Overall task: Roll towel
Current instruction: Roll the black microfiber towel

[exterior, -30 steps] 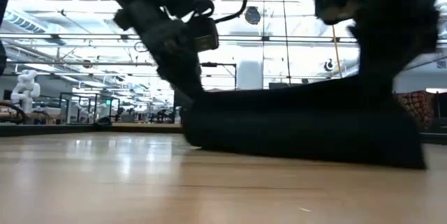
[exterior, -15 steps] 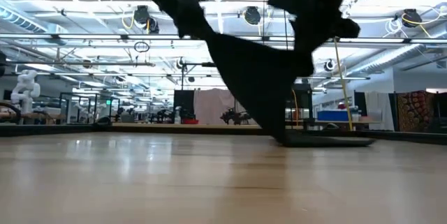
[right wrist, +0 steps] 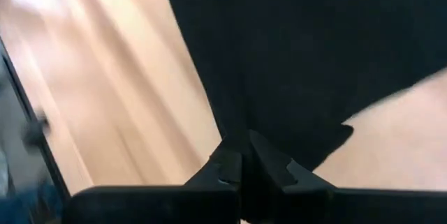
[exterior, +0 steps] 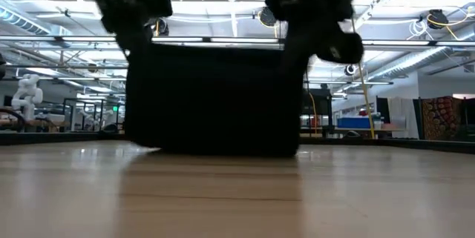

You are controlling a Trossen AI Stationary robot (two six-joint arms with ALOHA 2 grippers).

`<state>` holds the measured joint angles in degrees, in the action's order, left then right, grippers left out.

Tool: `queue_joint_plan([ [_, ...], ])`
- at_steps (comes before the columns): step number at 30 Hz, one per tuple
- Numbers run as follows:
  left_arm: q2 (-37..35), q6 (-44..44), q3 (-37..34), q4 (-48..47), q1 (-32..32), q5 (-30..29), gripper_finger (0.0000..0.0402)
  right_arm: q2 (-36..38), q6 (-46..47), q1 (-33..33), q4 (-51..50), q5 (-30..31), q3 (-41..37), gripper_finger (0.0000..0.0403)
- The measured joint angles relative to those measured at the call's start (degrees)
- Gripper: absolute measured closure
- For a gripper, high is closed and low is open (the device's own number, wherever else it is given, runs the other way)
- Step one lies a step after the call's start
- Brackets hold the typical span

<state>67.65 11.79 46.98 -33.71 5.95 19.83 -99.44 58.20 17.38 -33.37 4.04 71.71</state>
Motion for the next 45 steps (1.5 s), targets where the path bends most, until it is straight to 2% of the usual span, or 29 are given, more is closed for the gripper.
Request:
queue_joint_plan([
  [5, 0.5, 10.3, -7.9, 14.6, -8.8, 0.4, 0.0395, -3.2, -0.3, 2.9, 0.9, -5.3, 0.0, 0.0403],
  [8, 1.3, 15.7, -10.2, 18.9, -12.8, -0.3, 0.0395, -3.7, -0.6, 3.4, 3.0, -6.7, -0.2, 0.0403],
  [12, 2.7, 19.4, -12.9, 20.0, -18.0, -2.7, 0.0395, -4.6, -3.8, 2.5, 6.1, -10.6, -0.1, 0.0403],
  [18, 3.2, 33.4, -16.2, 23.0, -23.4, -6.9, 0.0395, -10.0, -9.1, -0.7, 13.9, -25.2, -0.1, 0.0403],
  [22, 3.2, 36.9, -17.1, 29.7, -26.1, -6.5, 0.0395, -14.0, -8.8, -1.2, 18.8, -33.5, -0.2, 0.0403],
  [32, 4.9, 39.0, -21.4, 36.2, -28.0, -6.0, 0.0395, -17.8, -9.0, -1.6, 23.6, -34.5, -0.2, 0.0403],
  [36, 7.5, 39.0, -23.5, 42.1, -28.1, -3.4, 0.0395, -17.8, -9.8, -1.9, 23.4, -34.6, -0.2, 0.0403],
  [39, 9.7, 38.9, -23.8, 42.0, -27.7, -3.0, 0.0395, -17.8, -9.0, -2.5, 23.6, -34.7, -0.2, 0.0401],
  [45, 14.8, 39.0, -23.7, 46.0, -26.7, 1.3, 0.0395, -17.8, -7.0, -3.8, 24.5, -40.9, -0.2, 0.0396],
])
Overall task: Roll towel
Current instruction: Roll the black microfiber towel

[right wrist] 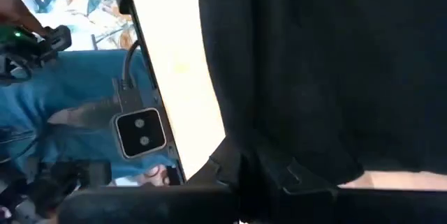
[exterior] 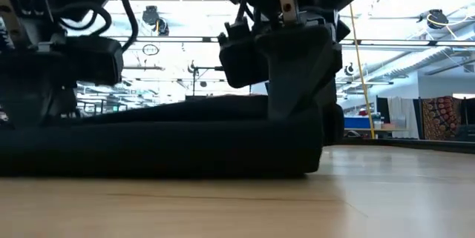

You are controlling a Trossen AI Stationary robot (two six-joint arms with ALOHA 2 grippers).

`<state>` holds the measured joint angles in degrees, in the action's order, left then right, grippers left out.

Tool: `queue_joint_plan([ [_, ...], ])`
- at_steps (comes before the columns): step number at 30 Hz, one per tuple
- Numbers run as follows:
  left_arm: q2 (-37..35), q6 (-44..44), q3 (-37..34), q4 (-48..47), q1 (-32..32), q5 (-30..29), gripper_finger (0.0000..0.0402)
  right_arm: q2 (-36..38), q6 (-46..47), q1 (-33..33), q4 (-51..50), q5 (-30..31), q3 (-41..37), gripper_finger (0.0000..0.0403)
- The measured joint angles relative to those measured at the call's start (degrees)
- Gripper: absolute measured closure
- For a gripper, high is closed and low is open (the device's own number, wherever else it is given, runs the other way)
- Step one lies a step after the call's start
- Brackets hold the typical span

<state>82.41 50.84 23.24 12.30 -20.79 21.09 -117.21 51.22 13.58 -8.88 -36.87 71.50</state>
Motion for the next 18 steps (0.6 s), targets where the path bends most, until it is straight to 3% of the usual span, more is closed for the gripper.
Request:
queue_joint_plan([
  [6, 3.6, 2.5, 0.0, 1.9, 0.9, 1.4, 0.0395, 0.0, 3.2, -2.0, -1.1, -1.6, 0.0, 0.039],
  [12, 4.1, 4.8, 0.1, 2.1, 0.9, 1.7, 0.0395, 2.8, 1.7, -2.5, -7.0, -3.0, -0.1, 0.0332],
  [18, 4.1, 7.9, 0.0, 2.2, 0.9, 1.6, 0.0395, 8.7, -6.8, -1.3, -17.3, 6.4, -0.1, 0.0256],
])
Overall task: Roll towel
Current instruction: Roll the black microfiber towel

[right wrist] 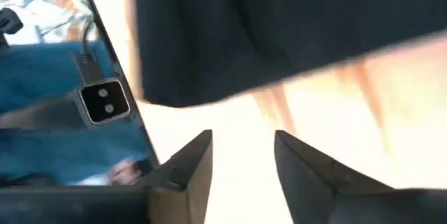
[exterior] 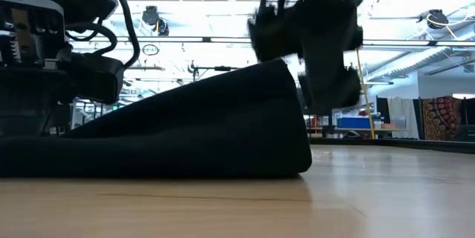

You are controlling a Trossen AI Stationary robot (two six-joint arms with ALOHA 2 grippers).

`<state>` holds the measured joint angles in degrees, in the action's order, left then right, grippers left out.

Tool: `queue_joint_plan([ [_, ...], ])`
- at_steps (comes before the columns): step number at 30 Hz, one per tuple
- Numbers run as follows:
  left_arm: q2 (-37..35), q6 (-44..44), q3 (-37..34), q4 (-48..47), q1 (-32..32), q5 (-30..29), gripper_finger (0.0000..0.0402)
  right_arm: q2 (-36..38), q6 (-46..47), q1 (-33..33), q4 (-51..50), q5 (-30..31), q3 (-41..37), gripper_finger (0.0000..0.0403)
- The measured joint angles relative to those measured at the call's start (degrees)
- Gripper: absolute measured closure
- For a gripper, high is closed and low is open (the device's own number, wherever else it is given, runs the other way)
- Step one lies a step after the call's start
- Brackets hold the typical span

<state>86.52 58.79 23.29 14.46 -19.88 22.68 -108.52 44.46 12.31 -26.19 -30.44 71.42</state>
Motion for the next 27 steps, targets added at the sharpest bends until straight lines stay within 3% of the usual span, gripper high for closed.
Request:
queue_joint_plan([
  [6, 0.0, 3.0, 0.0, 0.0, 0.0, -0.2, 0.0395, 6.4, -11.6, 8.1, 3.3, 22.4, 0.1, 0.0225],
  [14, 0.0, 5.5, 0.0, 0.1, 0.0, -1.3, 0.0395, 6.2, -26.1, 18.1, 11.9, 38.5, 0.1, 0.0234],
  [19, 0.0, 5.5, 0.0, -0.2, 0.0, -1.3, 0.0395, 3.7, -32.8, 20.5, 16.1, 43.9, 0.2, 0.024],
  [27, 0.0, 5.4, 0.0, 0.1, 0.0, -1.7, 0.0395, -2.3, -34.6, 17.6, 20.4, 44.1, 0.2, 0.0223],
])
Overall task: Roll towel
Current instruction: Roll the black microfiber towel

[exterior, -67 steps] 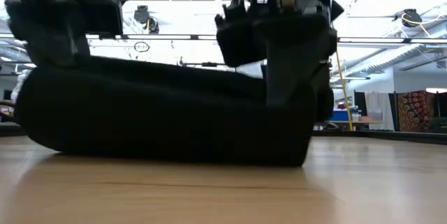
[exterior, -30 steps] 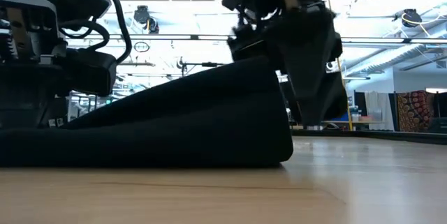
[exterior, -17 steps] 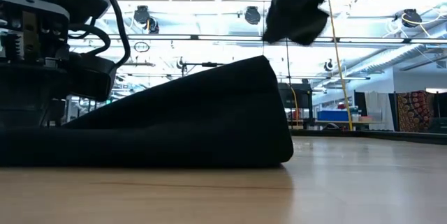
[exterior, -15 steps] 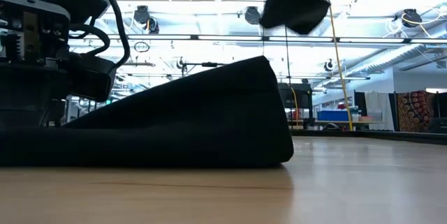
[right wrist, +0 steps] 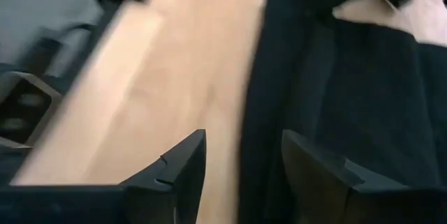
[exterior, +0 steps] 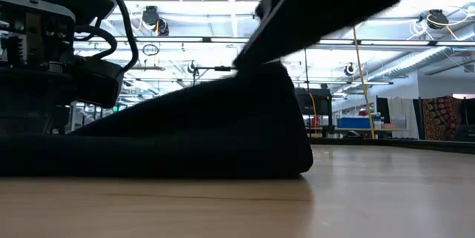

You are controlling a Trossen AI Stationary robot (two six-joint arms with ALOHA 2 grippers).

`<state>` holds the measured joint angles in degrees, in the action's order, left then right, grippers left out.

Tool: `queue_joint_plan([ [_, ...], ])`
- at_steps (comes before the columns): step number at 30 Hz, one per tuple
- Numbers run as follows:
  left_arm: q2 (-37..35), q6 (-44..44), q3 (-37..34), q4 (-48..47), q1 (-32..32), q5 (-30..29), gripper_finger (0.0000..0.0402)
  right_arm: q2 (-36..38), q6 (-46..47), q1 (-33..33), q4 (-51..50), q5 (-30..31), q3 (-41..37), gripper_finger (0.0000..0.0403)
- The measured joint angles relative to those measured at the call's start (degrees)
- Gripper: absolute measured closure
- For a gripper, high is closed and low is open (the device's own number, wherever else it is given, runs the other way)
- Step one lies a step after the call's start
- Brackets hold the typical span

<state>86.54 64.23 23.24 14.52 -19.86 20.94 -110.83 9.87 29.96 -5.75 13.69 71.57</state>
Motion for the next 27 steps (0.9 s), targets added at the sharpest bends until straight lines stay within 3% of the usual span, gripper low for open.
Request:
queue_joint_plan([
  [7, 0.0, 0.0, 0.0, 0.0, 0.0, -0.2, 0.0395, -1.6, 3.8, -3.2, -2.8, -3.1, 0.1, 0.0211],
  [15, 0.0, 0.0, 0.0, 0.1, 0.0, -0.4, 0.0385, -1.7, 6.0, -5.6, -6.3, -2.6, -0.1, 0.021],
  [23, -1.1, 4.3, 0.6, -0.5, 0.0, -0.4, 0.0261, -2.5, 8.5, -6.4, -6.4, -4.9, 0.0, 0.0177],
  [27, -3.4, 4.5, 1.6, -1.2, 0.1, 2.3, 0.0202, -2.7, 10.0, -6.3, -7.1, -5.1, 0.0, 0.0166],
])
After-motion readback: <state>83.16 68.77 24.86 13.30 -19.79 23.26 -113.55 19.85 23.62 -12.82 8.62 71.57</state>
